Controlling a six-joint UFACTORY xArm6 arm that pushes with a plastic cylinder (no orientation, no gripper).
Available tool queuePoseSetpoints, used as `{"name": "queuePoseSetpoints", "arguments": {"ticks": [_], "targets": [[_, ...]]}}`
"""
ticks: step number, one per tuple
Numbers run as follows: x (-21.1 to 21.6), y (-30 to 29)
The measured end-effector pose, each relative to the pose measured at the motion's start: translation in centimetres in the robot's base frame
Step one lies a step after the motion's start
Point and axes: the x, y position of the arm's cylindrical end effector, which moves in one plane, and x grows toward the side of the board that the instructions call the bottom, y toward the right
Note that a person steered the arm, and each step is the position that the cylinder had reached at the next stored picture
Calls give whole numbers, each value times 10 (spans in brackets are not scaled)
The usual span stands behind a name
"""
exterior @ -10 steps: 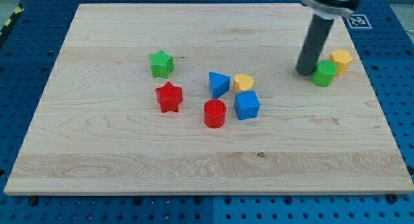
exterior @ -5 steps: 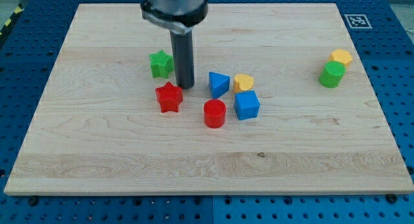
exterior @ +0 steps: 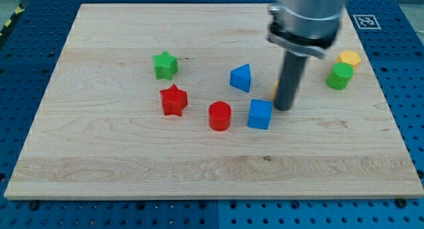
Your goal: Move the yellow heart and green circle towards the center right
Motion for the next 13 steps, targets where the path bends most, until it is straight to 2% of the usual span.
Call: {"name": "queuePoseSetpoints", "arguments": {"ticks": [1,2,4,5,7,9,11,13], "targets": [[0,47],[4,46],[1,-38],[-5,-32],[-23,16],[-26,0],[-59,-46],[-57,-12]]}}
